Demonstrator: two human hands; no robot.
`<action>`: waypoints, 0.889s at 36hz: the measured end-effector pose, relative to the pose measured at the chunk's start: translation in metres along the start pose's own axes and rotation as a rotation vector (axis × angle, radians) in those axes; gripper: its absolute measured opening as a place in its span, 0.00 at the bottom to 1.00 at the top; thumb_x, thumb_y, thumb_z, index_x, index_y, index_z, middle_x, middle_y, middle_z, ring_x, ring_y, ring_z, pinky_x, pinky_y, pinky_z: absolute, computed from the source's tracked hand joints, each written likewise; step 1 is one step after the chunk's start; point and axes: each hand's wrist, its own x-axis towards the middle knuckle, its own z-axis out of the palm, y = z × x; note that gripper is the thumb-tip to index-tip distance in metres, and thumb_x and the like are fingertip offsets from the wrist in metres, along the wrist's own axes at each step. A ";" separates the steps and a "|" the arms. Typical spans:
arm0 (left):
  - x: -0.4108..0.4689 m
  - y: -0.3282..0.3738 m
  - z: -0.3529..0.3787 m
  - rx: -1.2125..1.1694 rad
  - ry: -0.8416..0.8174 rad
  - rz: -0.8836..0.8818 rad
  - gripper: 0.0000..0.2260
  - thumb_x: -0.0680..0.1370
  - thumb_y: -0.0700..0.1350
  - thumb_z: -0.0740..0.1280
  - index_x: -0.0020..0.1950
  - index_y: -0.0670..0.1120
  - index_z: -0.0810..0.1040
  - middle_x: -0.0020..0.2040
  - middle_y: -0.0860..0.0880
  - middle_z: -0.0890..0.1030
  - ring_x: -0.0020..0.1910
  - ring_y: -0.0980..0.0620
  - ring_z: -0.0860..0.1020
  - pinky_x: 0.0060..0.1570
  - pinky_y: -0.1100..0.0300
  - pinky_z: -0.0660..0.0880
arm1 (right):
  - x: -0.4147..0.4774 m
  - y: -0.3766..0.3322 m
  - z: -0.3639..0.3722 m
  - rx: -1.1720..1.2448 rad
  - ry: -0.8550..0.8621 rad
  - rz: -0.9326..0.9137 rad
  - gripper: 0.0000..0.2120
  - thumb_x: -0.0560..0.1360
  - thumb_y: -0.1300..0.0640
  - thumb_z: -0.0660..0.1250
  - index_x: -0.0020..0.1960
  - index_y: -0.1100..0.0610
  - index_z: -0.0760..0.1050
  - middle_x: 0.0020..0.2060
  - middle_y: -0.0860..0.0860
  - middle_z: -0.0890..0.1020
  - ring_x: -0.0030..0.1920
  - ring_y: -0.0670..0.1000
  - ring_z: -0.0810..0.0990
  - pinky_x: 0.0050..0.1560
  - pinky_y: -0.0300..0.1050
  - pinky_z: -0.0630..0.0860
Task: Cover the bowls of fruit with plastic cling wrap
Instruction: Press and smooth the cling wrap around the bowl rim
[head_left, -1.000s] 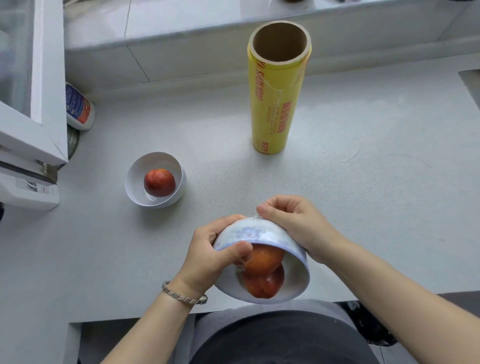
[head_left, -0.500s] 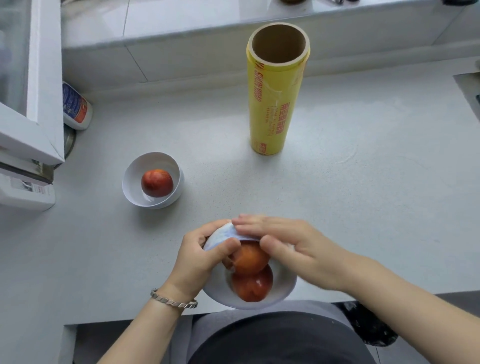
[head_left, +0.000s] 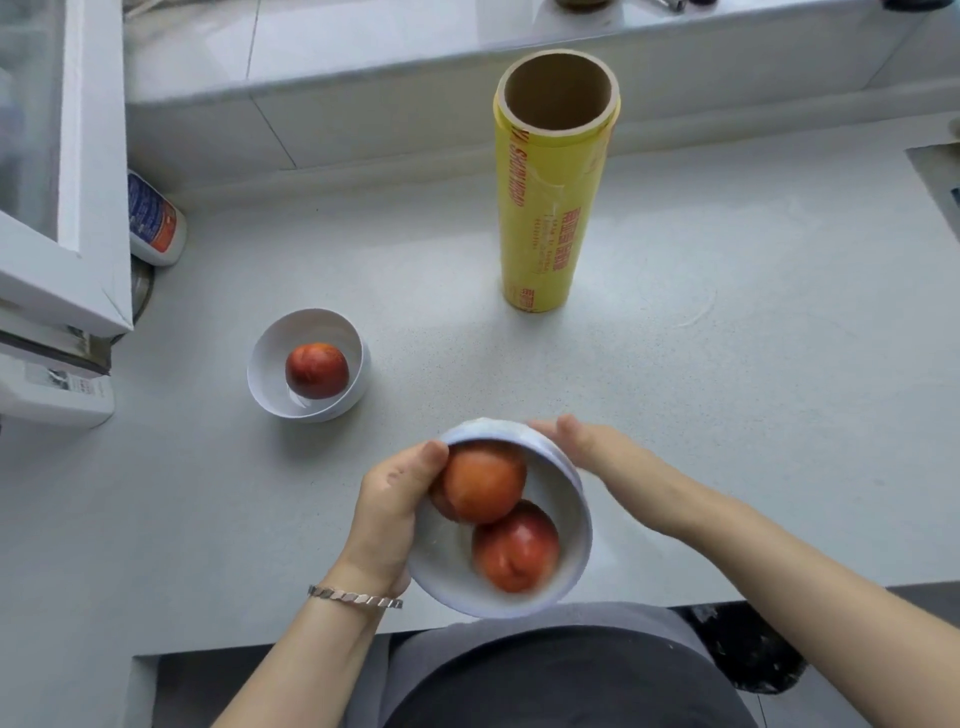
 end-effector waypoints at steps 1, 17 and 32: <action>0.001 0.001 0.000 -0.031 0.031 -0.027 0.32 0.47 0.68 0.77 0.38 0.44 0.85 0.39 0.44 0.84 0.38 0.50 0.81 0.38 0.60 0.79 | -0.001 0.001 -0.001 0.049 0.075 -0.020 0.40 0.60 0.19 0.48 0.62 0.39 0.71 0.63 0.37 0.74 0.65 0.36 0.70 0.71 0.46 0.63; 0.031 -0.003 0.029 -0.008 0.141 -0.162 0.20 0.68 0.56 0.67 0.57 0.48 0.76 0.55 0.46 0.80 0.51 0.51 0.79 0.55 0.55 0.75 | 0.001 0.016 0.005 0.308 0.280 0.257 0.28 0.69 0.33 0.51 0.57 0.48 0.76 0.48 0.51 0.82 0.44 0.49 0.80 0.41 0.44 0.76; 0.070 -0.011 0.041 0.485 -0.021 -0.374 0.10 0.79 0.48 0.60 0.55 0.45 0.75 0.51 0.46 0.80 0.48 0.50 0.79 0.50 0.57 0.74 | 0.043 0.073 -0.063 0.659 0.973 0.404 0.22 0.77 0.36 0.50 0.59 0.50 0.71 0.55 0.53 0.78 0.55 0.56 0.78 0.58 0.57 0.75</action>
